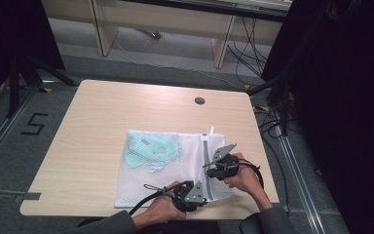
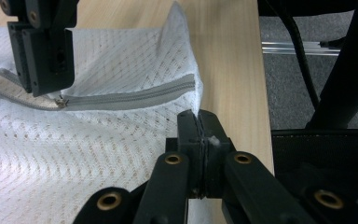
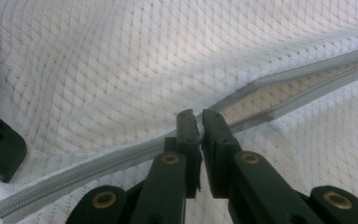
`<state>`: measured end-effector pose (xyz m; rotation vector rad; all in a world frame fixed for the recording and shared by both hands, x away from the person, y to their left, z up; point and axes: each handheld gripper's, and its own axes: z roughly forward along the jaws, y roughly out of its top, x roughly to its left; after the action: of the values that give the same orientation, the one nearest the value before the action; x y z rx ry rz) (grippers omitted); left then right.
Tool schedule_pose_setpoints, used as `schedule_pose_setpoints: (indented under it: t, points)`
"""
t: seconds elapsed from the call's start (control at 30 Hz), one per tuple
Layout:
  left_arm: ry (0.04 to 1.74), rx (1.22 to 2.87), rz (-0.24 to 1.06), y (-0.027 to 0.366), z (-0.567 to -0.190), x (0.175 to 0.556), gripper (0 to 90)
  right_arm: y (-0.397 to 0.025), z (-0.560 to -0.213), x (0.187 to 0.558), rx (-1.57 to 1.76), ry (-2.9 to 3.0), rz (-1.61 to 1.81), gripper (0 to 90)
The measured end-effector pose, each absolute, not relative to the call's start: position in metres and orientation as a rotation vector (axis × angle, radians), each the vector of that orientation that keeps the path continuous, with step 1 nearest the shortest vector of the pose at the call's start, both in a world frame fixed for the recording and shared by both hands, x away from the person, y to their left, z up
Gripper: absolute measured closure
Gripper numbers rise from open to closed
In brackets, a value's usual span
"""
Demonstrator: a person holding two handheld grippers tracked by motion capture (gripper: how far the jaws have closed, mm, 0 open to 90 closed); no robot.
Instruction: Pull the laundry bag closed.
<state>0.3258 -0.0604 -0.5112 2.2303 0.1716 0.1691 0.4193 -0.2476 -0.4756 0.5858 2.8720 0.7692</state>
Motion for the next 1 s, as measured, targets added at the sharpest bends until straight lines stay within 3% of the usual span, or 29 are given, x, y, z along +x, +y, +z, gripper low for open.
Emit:
schedule_pose_setpoints:
  t: [1.0]
  points:
    - [0.191,2.205,0.143,-0.059,-0.509,0.327,89.2,-0.244,-0.475,0.442,0.587,2.829,0.787,86.3]
